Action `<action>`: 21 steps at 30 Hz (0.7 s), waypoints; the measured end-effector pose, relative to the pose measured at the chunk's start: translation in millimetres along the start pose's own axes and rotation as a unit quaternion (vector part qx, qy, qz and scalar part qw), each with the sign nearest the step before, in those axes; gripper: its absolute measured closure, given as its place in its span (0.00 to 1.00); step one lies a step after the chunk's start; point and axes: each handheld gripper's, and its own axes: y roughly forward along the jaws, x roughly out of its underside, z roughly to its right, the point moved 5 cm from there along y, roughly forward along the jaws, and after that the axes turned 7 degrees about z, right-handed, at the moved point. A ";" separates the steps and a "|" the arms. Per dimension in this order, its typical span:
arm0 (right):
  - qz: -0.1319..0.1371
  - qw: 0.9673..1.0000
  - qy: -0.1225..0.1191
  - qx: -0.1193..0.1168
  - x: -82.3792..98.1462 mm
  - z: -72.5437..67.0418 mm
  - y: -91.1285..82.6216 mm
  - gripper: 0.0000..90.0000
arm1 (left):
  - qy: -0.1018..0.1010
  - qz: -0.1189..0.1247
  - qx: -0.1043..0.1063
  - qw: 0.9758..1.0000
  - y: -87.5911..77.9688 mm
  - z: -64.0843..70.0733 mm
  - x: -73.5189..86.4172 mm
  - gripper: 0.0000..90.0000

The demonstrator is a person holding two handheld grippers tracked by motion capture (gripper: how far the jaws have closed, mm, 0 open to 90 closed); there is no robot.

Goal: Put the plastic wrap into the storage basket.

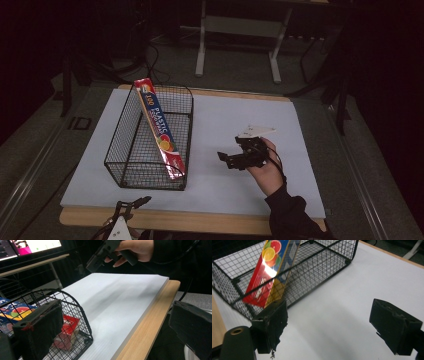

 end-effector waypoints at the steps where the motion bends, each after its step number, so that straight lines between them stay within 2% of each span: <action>1: -0.003 1.000 0.002 -0.002 2.7 0.2 -2.5 0.17 | 0.000 -0.001 0.000 1.000 0.2 -0.2 0.1 0.00; 8: -0.003 1.000 0.000 0.000 26.4 2.9 -21.5 0.17 | -0.001 -0.005 0.001 1.000 2.4 0.0 1.2 0.00; 10: -0.006 1.000 -0.003 0.007 34.7 5.6 -25.2 0.17 | -0.001 -0.009 0.002 1.000 2.8 0.1 1.9 0.00; 15: -0.009 1.000 -0.005 0.006 52.6 8.0 -32.5 0.17 | -0.001 -0.010 0.002 1.000 2.7 0.0 2.2 0.00; 19: -0.004 1.000 -0.002 0.006 60.0 9.5 -38.7 0.17 | -0.001 -0.010 0.003 1.000 3.1 -0.2 2.6 0.00; 21: -0.006 1.000 -0.007 0.016 62.9 9.7 -42.5 0.17 | 0.000 -0.010 0.002 1.000 2.8 -0.1 2.6 0.00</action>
